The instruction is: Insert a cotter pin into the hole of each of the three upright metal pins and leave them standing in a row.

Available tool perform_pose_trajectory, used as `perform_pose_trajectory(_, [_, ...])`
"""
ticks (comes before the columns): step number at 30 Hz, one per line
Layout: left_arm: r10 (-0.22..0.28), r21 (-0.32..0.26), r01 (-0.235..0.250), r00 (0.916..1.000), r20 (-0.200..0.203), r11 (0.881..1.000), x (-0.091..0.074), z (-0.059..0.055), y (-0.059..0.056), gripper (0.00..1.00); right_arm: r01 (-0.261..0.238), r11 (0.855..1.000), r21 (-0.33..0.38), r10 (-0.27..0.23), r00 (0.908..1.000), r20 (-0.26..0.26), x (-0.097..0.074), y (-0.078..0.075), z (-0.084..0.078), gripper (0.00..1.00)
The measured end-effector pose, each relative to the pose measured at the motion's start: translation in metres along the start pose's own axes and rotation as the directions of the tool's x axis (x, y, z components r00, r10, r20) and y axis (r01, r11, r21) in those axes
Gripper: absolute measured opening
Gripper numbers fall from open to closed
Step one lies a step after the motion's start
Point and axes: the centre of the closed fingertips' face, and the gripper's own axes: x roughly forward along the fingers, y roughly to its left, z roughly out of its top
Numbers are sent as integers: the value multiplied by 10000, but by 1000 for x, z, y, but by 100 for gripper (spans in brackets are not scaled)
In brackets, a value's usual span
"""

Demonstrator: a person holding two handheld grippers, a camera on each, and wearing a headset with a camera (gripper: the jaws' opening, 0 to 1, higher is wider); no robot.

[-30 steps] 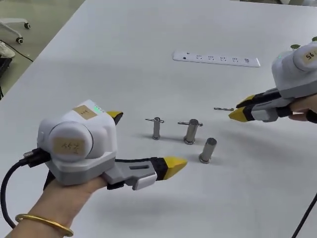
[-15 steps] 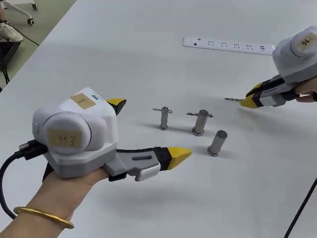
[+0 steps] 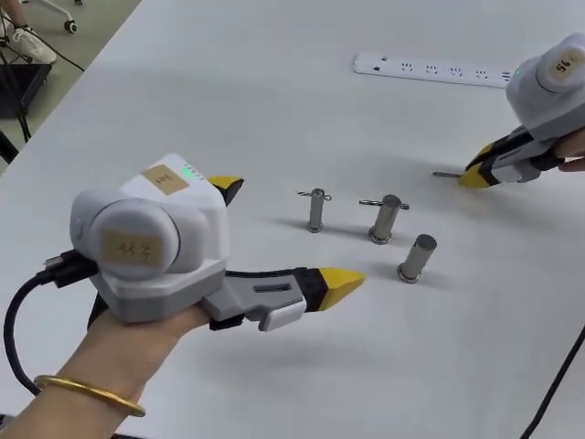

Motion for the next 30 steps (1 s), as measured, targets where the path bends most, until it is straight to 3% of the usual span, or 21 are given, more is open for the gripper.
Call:
perform_pose_trajectory(7, [-23, -33, 23, 10000, -79, 10000, -1, -2, 0, 96, -385, 9988, 319, 390, 9991, -149, 2, -1, 2, 6])
perform_pose_trajectory(10, [-38, -62, 38, 10000, -48, 10000, -1, -1, 0, 96, -456, 9982, 390, 469, 9983, -340, 4, -8, 2, 5])
perform_pose_trajectory(17, [-51, -22, 50, 9999, -125, 10000, -1, -2, 0, 95, -185, 9998, -79, 176, 9944, -1043, 6, -9, -1, 1])
perform_pose_trajectory(19, [-50, -11, 50, 9999, -140, 10000, -1, -2, 0, 95, -225, 9983, -529, 159, 9925, -1211, 6, -10, -2, 0])
perform_pose_trajectory(26, [-95, 13, 95, 9999, -134, 10000, -1, -2, -2, 96, -45, 9988, -482, -24, 9898, -1422, 8, -11, -3, 0])
perform_pose_trajectory(30, [-97, 28, 98, 9999, -142, 9999, -1, -2, -1, 96, 19, 9943, -1070, -173, 9894, -1440, 8, -9, -4, 0])
